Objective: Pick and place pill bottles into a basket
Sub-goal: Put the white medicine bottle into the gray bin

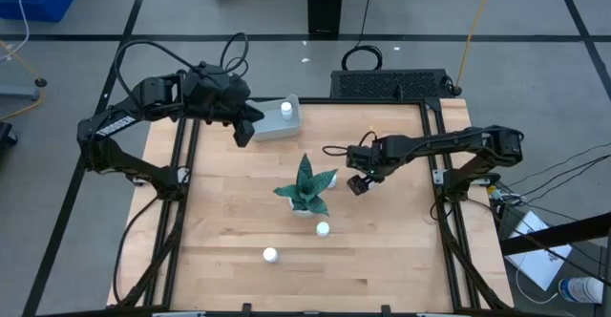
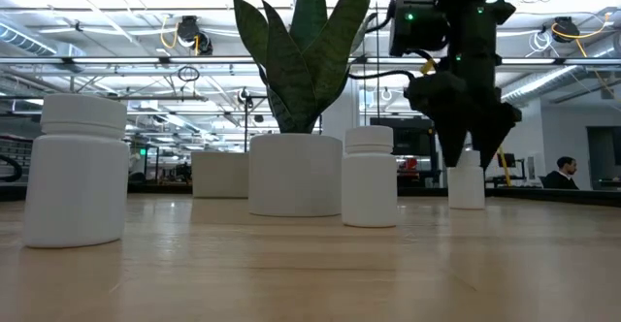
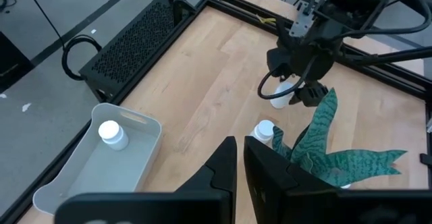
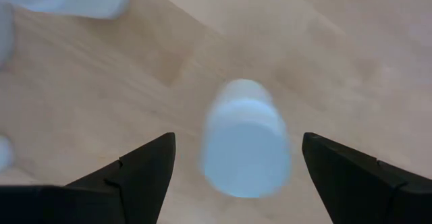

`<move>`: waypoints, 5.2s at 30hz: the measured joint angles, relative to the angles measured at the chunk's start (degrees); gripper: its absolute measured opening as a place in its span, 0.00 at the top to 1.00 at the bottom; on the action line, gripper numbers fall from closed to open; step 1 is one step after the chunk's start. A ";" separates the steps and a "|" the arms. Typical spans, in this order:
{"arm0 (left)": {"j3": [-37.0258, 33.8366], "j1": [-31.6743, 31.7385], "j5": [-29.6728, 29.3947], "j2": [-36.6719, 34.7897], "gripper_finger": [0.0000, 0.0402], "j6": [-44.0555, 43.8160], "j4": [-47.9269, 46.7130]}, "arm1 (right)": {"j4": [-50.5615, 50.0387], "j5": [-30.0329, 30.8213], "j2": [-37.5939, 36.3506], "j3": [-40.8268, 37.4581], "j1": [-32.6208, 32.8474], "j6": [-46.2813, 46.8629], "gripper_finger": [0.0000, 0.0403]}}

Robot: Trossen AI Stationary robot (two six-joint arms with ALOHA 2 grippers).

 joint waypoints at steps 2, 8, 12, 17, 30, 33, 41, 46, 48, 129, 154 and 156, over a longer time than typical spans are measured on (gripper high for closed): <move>0.00 0.00 0.00 -0.02 0.92 0.08 0.00 | 0.13 0.11 0.00 0.00 0.32 0.06 0.22; 0.00 0.00 0.02 -0.02 0.92 0.11 -0.02 | 1.13 6.15 -1.37 0.01 2.92 -0.33 0.22; 0.00 0.00 0.02 -0.02 0.92 0.10 -0.02 | 1.47 8.28 -3.21 0.02 5.54 0.55 0.22; 0.00 0.00 0.02 -0.02 0.92 0.08 0.00 | 1.02 18.75 -6.95 -1.29 12.23 8.14 0.22; 0.00 0.00 0.01 -0.02 0.92 0.06 -0.01 | 20.12 43.71 -12.93 -18.08 34.01 30.46 0.22; 0.00 0.00 0.02 -0.02 0.92 0.01 0.00 | 23.74 44.97 -11.86 -21.24 36.01 33.26 0.22; 0.00 0.07 -0.02 -0.02 0.92 -0.74 0.02 | 27.55 51.00 -9.80 -26.19 39.32 36.68 0.22; 0.00 0.07 -0.02 -0.02 0.92 -1.51 0.01 | 34.86 53.03 -9.18 -31.23 38.75 35.69 0.22; 0.00 0.07 0.00 -0.02 0.92 -1.91 0.00 | 39.27 53.92 -9.18 -33.51 38.58 34.28 0.22; -0.02 -1.67 45.76 17.98 0.22 -33.20 28.35 | 74.80 6.03 -26.11 -19.29 32.33 14.68 0.62; 0.00 -12.57 53.63 30.21 0.22 -47.70 49.06 | 95.95 -6.48 -13.93 -19.34 31.18 37.59 0.62; 0.00 -13.28 53.02 30.21 0.22 -47.69 48.26 | 97.93 -6.60 -13.51 -19.34 30.66 37.50 0.62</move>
